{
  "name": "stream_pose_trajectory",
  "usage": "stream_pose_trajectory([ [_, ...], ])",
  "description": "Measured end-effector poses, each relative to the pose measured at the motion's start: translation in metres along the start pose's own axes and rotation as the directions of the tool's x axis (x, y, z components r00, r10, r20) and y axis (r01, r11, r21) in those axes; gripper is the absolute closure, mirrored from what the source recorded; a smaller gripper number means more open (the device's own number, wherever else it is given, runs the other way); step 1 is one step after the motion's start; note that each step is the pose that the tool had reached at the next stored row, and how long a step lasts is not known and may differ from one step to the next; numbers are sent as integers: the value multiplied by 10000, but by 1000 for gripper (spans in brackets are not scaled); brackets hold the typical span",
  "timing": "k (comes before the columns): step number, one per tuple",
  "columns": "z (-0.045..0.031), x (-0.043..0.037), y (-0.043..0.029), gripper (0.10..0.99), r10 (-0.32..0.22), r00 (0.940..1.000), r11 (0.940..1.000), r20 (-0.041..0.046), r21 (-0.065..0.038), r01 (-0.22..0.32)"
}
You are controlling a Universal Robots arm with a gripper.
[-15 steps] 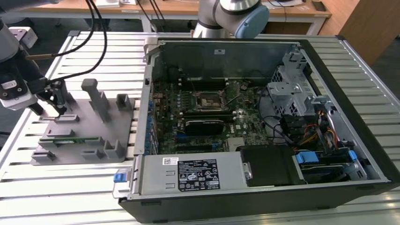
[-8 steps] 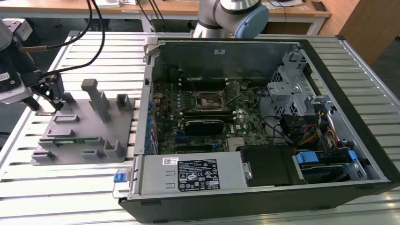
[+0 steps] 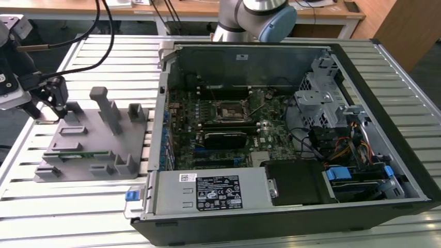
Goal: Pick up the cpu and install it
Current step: 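Pick up the cpu and move it towards the insertion slot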
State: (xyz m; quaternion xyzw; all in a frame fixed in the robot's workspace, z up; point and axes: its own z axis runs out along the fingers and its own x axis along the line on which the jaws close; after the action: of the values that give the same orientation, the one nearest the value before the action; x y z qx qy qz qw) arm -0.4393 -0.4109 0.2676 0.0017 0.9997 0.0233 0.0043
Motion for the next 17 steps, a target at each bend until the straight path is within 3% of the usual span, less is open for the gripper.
stream_pose_trajectory([
  [17, -225, -2, 11, 545, 0, 10000, 10000, 1, -3, 0],
])
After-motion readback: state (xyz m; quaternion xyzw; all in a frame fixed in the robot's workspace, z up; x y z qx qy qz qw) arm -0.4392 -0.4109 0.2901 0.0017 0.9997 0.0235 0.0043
